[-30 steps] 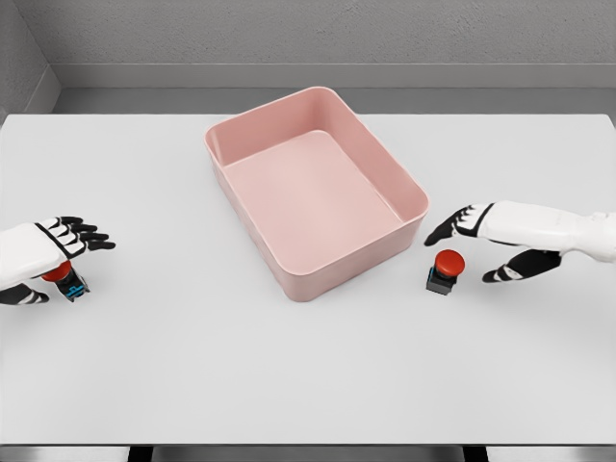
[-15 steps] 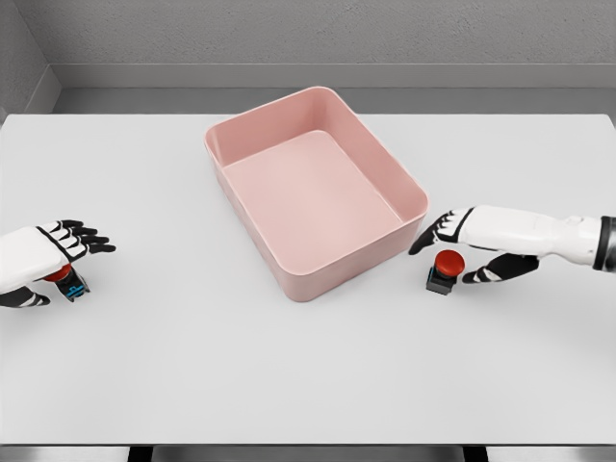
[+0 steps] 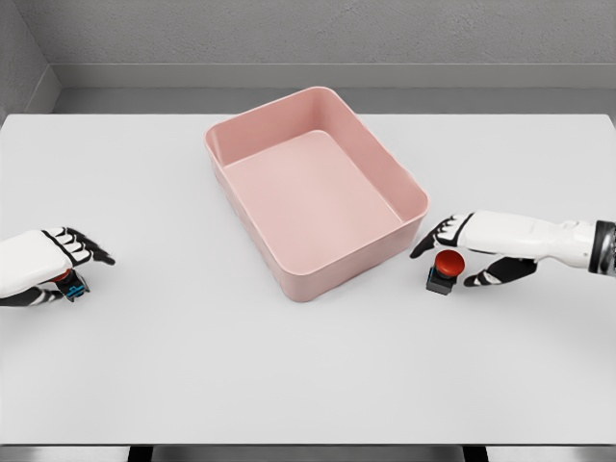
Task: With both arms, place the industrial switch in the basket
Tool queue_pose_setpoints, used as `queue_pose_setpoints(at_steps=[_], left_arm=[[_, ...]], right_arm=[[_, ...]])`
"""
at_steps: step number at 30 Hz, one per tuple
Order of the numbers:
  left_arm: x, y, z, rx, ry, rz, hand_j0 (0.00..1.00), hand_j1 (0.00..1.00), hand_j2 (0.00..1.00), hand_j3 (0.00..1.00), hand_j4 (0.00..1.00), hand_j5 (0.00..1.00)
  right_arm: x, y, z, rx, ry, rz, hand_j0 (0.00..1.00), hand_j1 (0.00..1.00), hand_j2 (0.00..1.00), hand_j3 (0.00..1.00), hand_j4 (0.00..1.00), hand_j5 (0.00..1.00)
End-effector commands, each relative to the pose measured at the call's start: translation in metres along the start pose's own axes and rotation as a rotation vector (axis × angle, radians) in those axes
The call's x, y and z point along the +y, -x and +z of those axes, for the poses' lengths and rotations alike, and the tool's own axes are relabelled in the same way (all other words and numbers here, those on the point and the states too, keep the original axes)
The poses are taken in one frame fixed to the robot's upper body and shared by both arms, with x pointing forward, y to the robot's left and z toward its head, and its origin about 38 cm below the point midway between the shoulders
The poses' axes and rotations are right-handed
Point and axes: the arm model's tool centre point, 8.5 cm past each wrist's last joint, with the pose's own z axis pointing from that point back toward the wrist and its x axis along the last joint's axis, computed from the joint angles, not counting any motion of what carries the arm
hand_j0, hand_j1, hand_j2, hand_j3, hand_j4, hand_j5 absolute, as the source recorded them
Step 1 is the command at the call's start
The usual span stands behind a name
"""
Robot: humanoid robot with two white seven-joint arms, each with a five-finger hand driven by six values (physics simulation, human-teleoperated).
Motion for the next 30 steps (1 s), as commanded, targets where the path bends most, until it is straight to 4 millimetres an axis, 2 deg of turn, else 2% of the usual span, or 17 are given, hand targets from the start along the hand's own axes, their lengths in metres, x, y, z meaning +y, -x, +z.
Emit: queue_pose_setpoints(at_steps=[1,7,12,16,23,30], left_arm=[[0.001,0.000,0.001,0.000,-0.002,0.003,0.58,0.58,0.58,0.58,0.58,0.58],[0.004,0.001,0.001,0.001,-0.009,-0.003,0.51,0.51,0.51,0.51,0.51,0.51],[0.009,-0.003,-0.001,-0.013,-0.029,-0.009,0.40,0.40,0.40,0.40,0.40,0.40],[0.012,-0.006,-0.002,-0.022,-0.033,-0.015,0.39,0.39,0.39,0.39,0.39,0.39],[0.032,-0.028,-0.009,-0.094,-0.082,-0.055,0.37,0.37,0.37,0.37,0.37,0.37],[0.064,-0.037,-0.014,-0.128,-0.148,-0.117,0.37,0.37,0.37,0.37,0.37,0.37]], right_arm=[[0.003,0.002,-0.004,0.002,-0.003,-0.007,0.82,0.82,0.82,0.82,0.82,0.82],[0.005,0.007,-0.002,0.017,-0.005,-0.011,0.82,0.82,0.82,0.82,0.82,0.82],[0.004,0.007,-0.006,0.016,-0.004,-0.002,0.82,0.82,0.82,0.82,0.82,0.82],[0.005,0.007,-0.007,0.016,-0.007,-0.004,0.82,0.82,0.82,0.82,0.82,0.82],[0.011,0.011,-0.010,0.024,-0.019,-0.013,0.82,0.82,0.82,0.82,0.82,0.82],[0.011,0.011,-0.013,0.020,-0.020,-0.007,0.81,0.81,0.81,0.81,0.81,0.81]])
